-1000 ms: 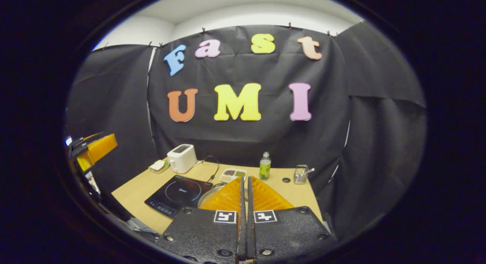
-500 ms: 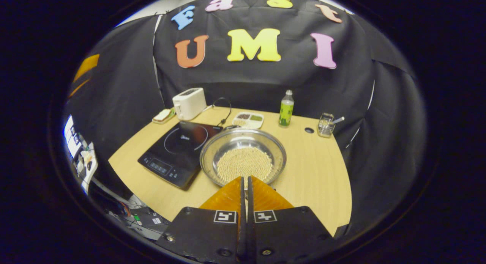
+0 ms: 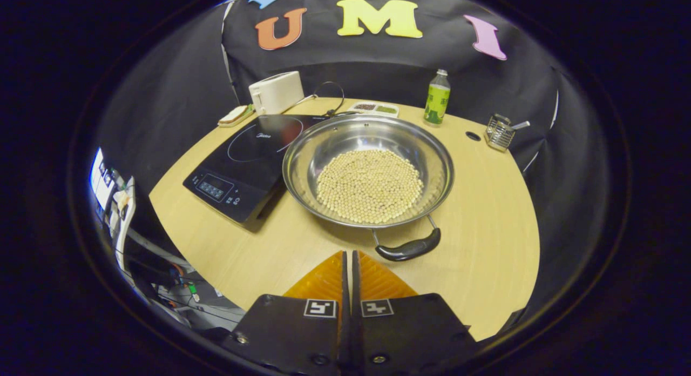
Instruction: First push the handle of the pot to place it horizontally, then grasp the pot with both hands and set it on the induction cooktop.
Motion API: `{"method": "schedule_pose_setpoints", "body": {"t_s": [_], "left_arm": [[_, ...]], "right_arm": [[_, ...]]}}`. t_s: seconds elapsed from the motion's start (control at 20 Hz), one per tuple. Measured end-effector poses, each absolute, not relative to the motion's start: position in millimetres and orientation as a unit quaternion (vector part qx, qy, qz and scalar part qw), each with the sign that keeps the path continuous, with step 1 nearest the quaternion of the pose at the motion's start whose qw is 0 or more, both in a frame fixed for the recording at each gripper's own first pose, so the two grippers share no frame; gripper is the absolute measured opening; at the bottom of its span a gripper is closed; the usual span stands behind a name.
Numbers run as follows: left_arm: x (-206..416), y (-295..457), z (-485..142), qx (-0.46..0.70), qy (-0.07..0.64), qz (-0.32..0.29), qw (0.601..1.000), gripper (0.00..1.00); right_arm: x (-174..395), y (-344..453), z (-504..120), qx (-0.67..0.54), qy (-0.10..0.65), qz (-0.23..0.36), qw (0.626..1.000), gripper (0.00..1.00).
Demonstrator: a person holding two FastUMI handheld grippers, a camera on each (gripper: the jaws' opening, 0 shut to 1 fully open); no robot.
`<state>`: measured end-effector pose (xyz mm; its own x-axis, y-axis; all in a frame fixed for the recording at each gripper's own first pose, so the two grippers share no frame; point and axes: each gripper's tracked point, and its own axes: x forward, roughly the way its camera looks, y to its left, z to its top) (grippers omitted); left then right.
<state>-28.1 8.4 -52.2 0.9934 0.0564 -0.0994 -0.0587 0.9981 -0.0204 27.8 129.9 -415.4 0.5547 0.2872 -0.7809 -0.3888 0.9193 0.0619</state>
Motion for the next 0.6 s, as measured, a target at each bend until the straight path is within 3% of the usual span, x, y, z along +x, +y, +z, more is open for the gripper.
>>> {"method": "schedule_pose_setpoints", "body": {"t_s": [0.3, 0.6], "left_arm": [[-24.1, 9.1, -60.6, -0.007, 0.066, 0.039, 0.997, 0.96], [-14.3, 6.7, -60.9, -0.018, 0.069, 0.037, 0.997, 0.96]], "right_arm": [[52.5, 125.1, -430.6, -0.068, 0.444, 0.189, 0.873, 0.04], [55.3, 116.7, -433.3, -0.063, 0.455, 0.192, 0.867, 0.0]]}}
